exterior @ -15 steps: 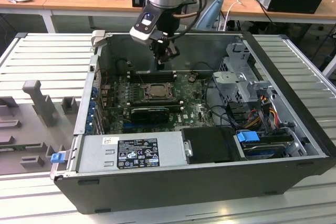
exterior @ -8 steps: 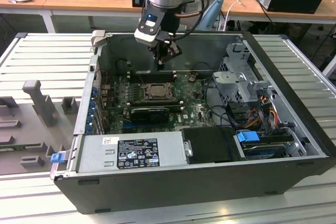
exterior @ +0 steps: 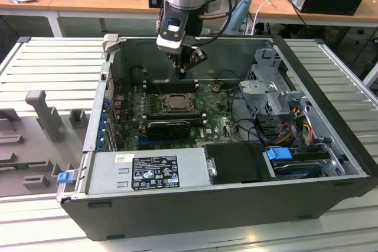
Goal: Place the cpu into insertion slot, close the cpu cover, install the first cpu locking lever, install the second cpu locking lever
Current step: 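Install the first cpu locking lever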
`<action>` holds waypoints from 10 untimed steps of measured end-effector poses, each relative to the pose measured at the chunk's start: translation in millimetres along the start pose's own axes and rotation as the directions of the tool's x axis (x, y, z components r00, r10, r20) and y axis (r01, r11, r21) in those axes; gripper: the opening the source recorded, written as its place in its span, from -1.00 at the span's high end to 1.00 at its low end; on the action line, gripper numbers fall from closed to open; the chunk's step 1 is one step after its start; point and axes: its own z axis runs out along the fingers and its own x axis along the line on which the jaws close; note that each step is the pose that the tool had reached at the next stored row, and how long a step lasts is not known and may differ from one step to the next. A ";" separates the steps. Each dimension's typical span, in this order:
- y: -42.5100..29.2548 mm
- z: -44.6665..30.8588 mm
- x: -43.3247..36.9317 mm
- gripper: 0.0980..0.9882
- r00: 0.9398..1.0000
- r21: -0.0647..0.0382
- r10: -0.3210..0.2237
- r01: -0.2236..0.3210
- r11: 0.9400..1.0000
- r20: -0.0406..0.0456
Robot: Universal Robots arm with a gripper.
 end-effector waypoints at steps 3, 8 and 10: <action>0.0 0.3 0.0 0.98 0.998 -0.002 -0.063 0.063 0.998 0.002; 0.0 0.5 0.0 0.98 0.987 -0.003 -0.159 0.159 0.987 0.004; 0.0 0.5 0.0 0.98 0.983 -0.003 -0.185 0.185 0.983 0.004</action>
